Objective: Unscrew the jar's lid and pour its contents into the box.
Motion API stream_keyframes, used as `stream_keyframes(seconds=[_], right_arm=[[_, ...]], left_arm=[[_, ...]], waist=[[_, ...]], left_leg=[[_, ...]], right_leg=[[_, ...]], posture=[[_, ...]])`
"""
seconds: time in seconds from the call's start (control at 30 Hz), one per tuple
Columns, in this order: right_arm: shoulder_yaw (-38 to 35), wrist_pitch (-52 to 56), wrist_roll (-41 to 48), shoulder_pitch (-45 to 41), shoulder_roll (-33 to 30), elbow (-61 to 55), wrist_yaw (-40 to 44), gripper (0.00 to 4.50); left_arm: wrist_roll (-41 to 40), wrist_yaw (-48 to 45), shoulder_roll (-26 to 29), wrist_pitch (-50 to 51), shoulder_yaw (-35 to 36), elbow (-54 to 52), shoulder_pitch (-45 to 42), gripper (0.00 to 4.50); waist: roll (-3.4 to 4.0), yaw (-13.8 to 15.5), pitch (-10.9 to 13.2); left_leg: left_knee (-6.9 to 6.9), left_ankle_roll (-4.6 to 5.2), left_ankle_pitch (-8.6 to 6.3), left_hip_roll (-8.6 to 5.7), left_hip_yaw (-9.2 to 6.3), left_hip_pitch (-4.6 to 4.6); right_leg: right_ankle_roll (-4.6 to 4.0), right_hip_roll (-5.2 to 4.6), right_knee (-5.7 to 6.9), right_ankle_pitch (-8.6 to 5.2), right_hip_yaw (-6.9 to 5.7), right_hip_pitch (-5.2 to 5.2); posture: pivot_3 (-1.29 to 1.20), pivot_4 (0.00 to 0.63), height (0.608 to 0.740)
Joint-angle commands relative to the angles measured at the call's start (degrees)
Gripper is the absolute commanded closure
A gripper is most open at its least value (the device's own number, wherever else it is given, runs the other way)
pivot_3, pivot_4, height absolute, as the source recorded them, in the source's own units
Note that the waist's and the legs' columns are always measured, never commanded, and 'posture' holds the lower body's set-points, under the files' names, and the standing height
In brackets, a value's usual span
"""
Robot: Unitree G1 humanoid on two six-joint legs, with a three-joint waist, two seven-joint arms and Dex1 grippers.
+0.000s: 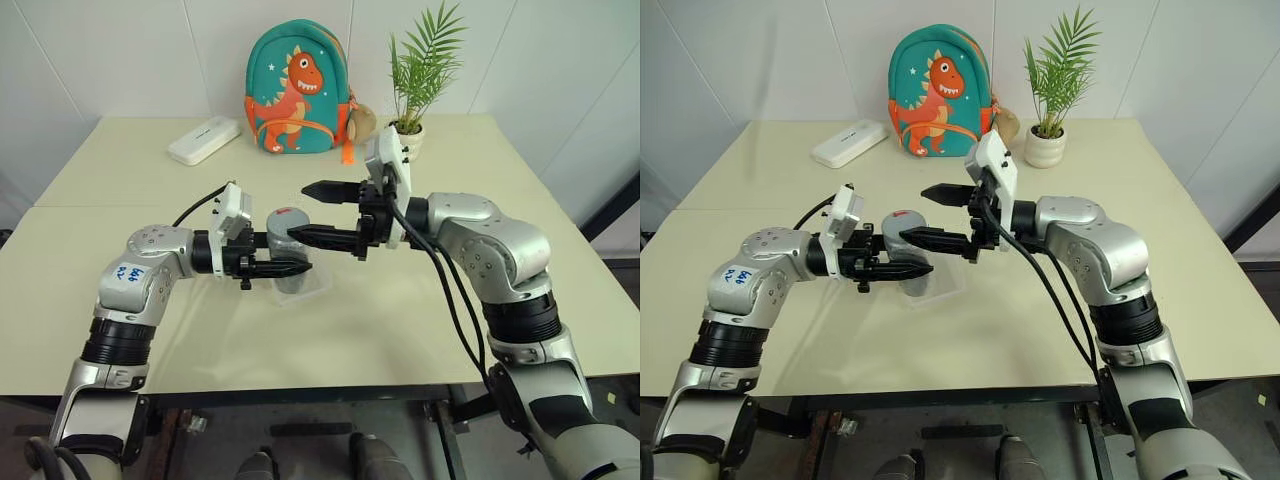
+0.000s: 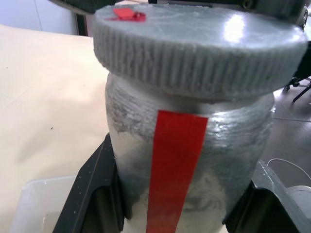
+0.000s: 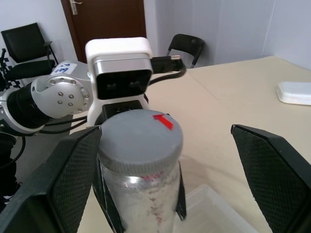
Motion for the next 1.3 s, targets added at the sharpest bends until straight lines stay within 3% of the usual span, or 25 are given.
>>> stream_keyframes(seconds=[0.03, 0.53, 0.83, 1.3], right_arm=[[-1.82, -0.26, -0.05, -0.15, -1.23, 0.24, 0.18, 0.03], [-3.87, -2.23, -1.09, -0.55, -1.82, 4.16, -0.17, 0.03], [-9.33, 5.06, 10.32, -1.60, 0.81, 1.12, 0.42, 0.03], [-0.32, 7.53, 6.86, -1.83, 3.92, -3.38, -3.81, 0.03]], left_arm=[[-0.72, -0.78, 0.49, -1.19, 0.75, -1.69, -0.36, 2.52], [-0.42, -0.95, 0.55, -1.05, 0.79, -1.31, -0.71, 2.52], [-0.26, -1.09, 0.70, -1.10, 0.83, -0.95, -0.94, 2.52], [-0.32, -0.67, 0.15, -1.36, 0.67, -1.07, -0.72, 2.52]], waist=[[0.00, 0.00, 0.00], [0.00, -0.01, 0.00], [0.00, -0.01, 0.00], [0.00, 0.07, 0.00]], left_leg=[[0.00, 0.00, 0.00, 0.00, 0.00, 0.00], [0.00, 0.00, 0.00, 0.00, 0.00, 0.00], [-0.01, 0.00, 0.00, 0.01, 0.00, 0.00], [0.00, 0.00, 0.00, 0.02, 0.00, -0.02]], right_leg=[[0.00, 0.00, 0.00, 0.00, 0.00, 0.00], [0.00, 0.00, 0.00, 0.00, 0.00, 0.00], [-0.01, 0.01, 0.00, -0.01, 0.00, 0.00], [-0.02, 0.01, 0.02, -0.01, 0.00, -0.02]], posture=[[0.00, 0.150, 0.740], [0.00, 0.150, 0.740], [0.00, 0.150, 0.740], [0.00, 0.150, 0.740]])
